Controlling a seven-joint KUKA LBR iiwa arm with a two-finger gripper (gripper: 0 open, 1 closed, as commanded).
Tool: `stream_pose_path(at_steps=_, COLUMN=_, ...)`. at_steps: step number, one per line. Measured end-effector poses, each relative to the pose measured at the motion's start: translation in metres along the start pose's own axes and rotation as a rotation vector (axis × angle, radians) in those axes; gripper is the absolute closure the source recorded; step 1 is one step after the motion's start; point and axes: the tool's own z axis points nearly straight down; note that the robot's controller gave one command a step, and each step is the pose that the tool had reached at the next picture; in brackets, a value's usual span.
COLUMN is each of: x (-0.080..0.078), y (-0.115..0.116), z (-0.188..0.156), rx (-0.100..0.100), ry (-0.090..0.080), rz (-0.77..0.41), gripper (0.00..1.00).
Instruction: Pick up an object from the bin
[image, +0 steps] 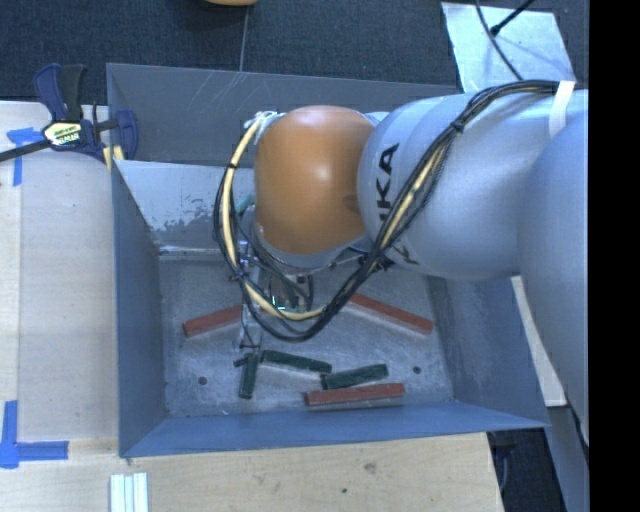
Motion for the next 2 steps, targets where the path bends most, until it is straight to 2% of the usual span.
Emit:
stream_pose_path(at_steps=1, x=-0.002, y=-0.001, z=-0.004, rx=-0.002, ry=-0.008, rz=0.003, gripper=0.00)
stream_pose_path(at_steps=2, x=-0.034, y=-0.008, z=0.069, rx=-0.002, ry=-0.012, rz=-0.033, gripper=0.00)
